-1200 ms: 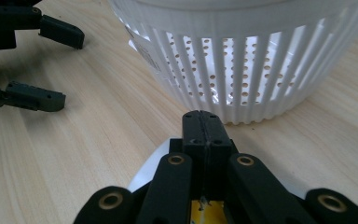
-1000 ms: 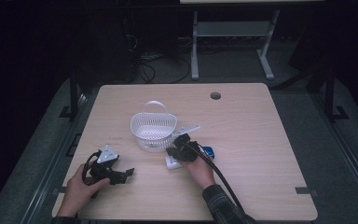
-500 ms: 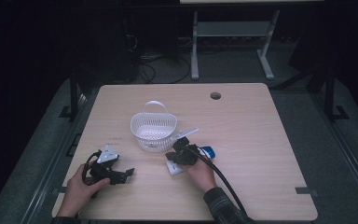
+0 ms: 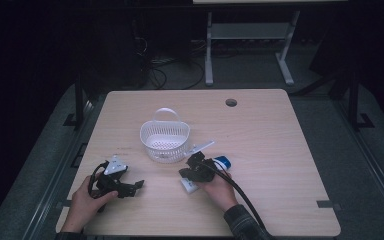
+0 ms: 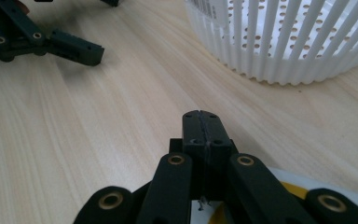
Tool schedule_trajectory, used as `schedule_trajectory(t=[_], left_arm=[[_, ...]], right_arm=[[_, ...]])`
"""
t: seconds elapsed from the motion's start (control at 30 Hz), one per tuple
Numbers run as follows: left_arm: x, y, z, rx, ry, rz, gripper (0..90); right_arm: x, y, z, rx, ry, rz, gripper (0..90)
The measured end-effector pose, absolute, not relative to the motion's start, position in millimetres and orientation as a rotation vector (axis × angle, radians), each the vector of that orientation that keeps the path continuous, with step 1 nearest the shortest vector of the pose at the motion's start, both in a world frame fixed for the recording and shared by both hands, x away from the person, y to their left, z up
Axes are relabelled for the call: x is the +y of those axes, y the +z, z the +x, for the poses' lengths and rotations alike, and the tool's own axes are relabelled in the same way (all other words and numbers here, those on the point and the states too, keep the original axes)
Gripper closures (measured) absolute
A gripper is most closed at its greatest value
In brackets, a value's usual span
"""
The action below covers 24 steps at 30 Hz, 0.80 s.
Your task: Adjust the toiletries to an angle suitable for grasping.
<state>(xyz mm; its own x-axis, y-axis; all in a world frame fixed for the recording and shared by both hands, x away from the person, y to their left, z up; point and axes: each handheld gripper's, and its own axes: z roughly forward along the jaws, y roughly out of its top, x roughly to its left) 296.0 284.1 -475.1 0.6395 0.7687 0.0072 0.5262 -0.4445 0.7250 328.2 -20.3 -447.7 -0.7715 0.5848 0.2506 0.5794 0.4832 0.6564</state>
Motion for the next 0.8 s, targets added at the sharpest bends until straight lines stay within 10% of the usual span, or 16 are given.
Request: schedule_trajectory(t=[0.8], left_arm=[[284,-475,296,1.004,0.442,2.147,13.1]], right_arm=[[-51,-447,298,2.724,1.216,1.046,89.6]])
